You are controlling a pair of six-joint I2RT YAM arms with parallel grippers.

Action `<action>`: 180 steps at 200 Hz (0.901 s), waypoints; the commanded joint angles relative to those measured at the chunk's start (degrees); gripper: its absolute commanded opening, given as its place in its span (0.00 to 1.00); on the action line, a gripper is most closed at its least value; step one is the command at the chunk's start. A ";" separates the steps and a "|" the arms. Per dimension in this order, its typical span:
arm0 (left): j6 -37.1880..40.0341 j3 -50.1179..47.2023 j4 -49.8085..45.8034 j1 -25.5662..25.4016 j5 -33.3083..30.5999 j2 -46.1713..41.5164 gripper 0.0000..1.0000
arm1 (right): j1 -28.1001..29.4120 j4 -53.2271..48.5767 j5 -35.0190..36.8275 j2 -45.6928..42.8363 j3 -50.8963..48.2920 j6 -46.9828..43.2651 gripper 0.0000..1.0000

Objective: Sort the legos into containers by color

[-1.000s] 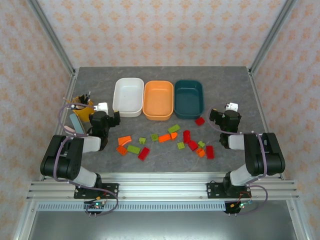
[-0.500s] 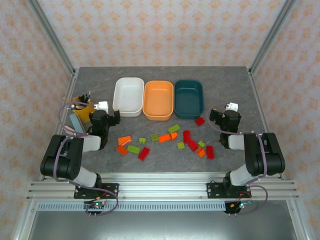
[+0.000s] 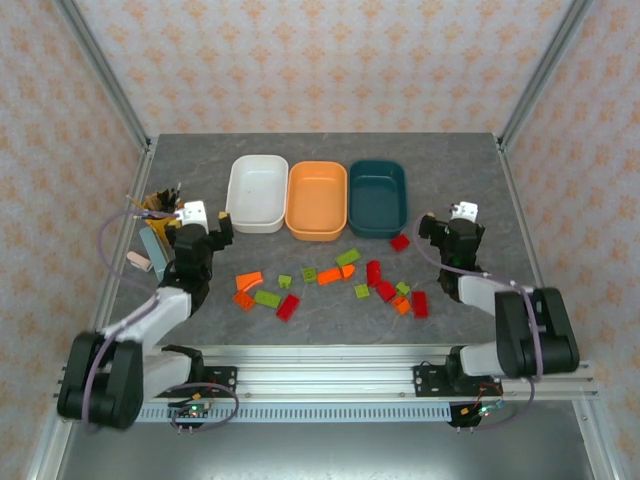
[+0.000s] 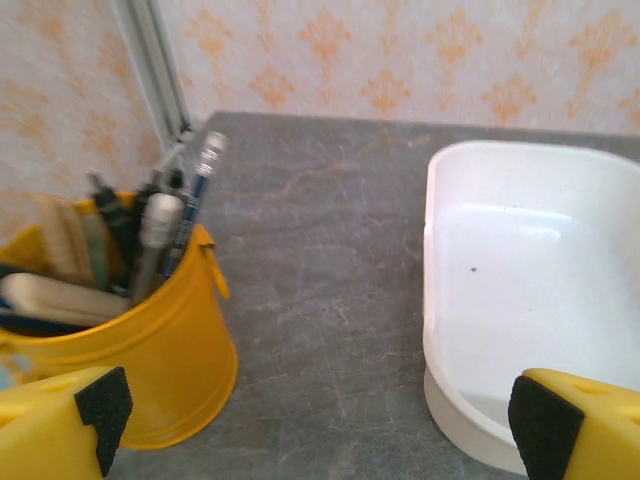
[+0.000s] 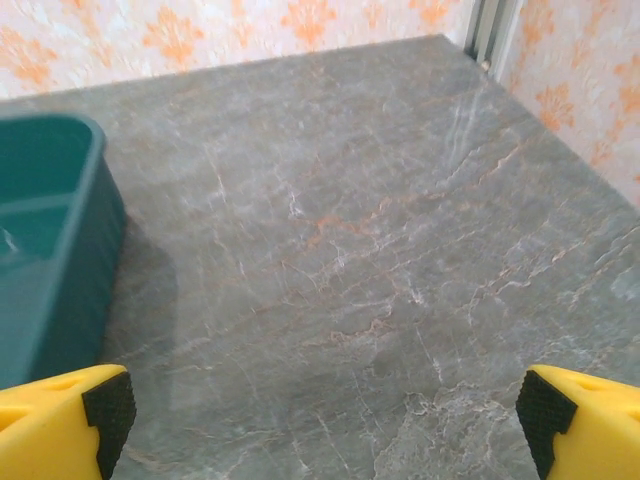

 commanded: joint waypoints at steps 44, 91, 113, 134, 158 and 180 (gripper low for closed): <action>-4.98 0.75 -40.46 -5.07 -5.19 -35.05 0.99 | 5.84 -29.12 8.78 -29.42 8.70 -0.64 0.99; -26.66 15.09 -53.76 -5.44 -10.91 -34.58 1.00 | 6.80 -69.77 13.46 -27.43 32.57 31.75 1.00; -35.28 19.13 -59.71 -5.45 -7.38 -33.14 1.00 | 7.29 -74.79 1.51 -20.89 38.38 26.47 0.99; -36.07 19.84 -55.27 -5.44 6.02 -27.25 1.00 | 11.16 -84.71 2.34 -12.72 43.44 29.30 0.97; -36.57 25.83 -61.45 -6.41 15.15 -14.48 1.00 | 17.69 -87.33 -0.12 -5.25 41.18 32.78 0.88; -35.13 26.83 -62.13 -11.60 14.67 -9.43 1.00 | 20.53 -84.14 -5.33 1.82 37.53 35.81 0.81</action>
